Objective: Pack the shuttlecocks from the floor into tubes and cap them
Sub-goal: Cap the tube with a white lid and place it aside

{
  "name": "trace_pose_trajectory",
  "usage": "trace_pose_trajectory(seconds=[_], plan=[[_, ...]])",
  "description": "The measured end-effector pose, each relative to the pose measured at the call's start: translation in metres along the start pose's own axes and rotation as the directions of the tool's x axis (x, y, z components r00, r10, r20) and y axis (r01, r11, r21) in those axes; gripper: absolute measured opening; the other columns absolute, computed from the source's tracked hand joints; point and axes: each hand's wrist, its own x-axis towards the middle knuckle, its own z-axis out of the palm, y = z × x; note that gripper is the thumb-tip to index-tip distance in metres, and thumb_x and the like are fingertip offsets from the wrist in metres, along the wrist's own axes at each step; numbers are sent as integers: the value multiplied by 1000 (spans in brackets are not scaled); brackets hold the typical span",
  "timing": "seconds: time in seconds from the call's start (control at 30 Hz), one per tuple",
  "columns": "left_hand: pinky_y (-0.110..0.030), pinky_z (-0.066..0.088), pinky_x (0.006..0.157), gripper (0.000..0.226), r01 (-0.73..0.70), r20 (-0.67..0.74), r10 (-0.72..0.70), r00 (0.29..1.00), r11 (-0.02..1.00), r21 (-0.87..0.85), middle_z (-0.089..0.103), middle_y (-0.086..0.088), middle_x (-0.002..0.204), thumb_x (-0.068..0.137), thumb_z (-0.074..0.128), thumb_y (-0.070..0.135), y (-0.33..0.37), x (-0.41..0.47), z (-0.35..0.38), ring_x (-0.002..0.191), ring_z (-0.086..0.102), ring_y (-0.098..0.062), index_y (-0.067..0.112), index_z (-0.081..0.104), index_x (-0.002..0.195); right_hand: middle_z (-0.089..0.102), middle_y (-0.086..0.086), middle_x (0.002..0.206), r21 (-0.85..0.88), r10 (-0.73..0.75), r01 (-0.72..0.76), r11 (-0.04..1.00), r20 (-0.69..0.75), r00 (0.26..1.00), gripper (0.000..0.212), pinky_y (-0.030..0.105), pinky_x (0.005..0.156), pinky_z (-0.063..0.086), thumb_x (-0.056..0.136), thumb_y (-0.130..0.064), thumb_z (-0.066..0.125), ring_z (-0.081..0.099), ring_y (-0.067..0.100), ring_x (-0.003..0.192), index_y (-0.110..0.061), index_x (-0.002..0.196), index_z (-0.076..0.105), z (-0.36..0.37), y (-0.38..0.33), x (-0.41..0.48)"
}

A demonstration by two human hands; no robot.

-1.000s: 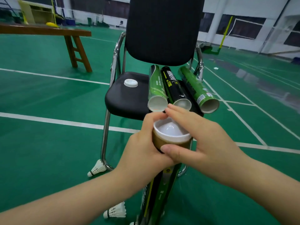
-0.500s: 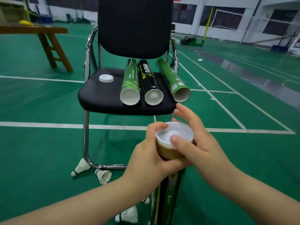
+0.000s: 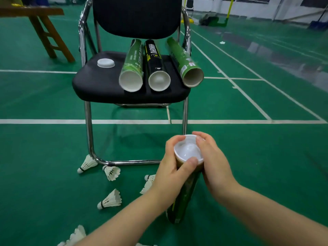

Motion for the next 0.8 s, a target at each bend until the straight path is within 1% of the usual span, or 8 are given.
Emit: trace_pose_trajectory(seconds=[0.07,0.13,0.23,0.33,0.43,0.53,0.7,0.8], plan=[[-31,48,90,41,14,-22,-15,1000,1000,-8,58,9,111,68,53,54,-7,-1,1,102,59,-11,48,43,108,64,2,99,20,33,-33,999,-14,999,16,19,64,47,95,-26,43,62,11,83,-28,103,56,0,8,-2],[-33,49,89,37,24,-46,-25,999,999,-28,60,9,108,70,54,53,-12,-1,2,101,60,-13,51,46,105,64,1,98,35,36,-36,999,-20,999,16,16,60,47,95,-25,43,62,7,78,-25,106,56,0,14,-1],[-35,51,87,42,35,-61,-40,997,996,-80,61,9,107,67,57,50,-17,3,1,100,61,-15,47,48,109,63,1,96,40,19,-18,999,-6,1000,17,13,56,46,95,-22,43,61,1,70,-24,108,55,0,16,2],[-31,52,82,48,29,-70,-37,997,993,-117,63,11,103,67,59,47,-19,3,-2,97,62,-14,40,47,113,63,0,98,36,16,-18,999,39,999,21,11,55,46,94,-17,43,61,-4,68,-22,112,54,2,17,4],[-26,51,78,49,21,-90,-33,995,990,-137,64,17,98,66,59,44,-19,2,-4,94,62,-9,38,47,113,64,1,100,39,20,-23,999,66,998,22,13,58,47,94,-15,43,62,-2,73,-24,110,55,4,17,5],[-23,50,78,49,9,-106,-24,994,990,-139,63,20,98,67,58,42,-20,0,-5,94,61,-7,37,47,114,65,0,98,56,29,-33,998,69,997,23,14,61,49,94,-13,43,63,0,75,-26,106,58,5,18,5],[-26,50,79,47,-5,-158,-16,987,991,-133,63,18,97,66,57,42,-21,-4,-6,93,61,-9,37,48,112,66,1,98,111,58,-69,991,96,994,29,17,64,51,95,-9,42,64,4,78,-29,101,61,10,18,2],[-28,51,78,44,16,-166,-37,985,991,-130,64,16,96,64,57,42,-20,-5,-8,91,62,-11,40,50,108,68,3,97,147,111,-124,981,92,990,29,17,59,51,94,-8,43,65,4,73,-27,101,64,12,14,0]])
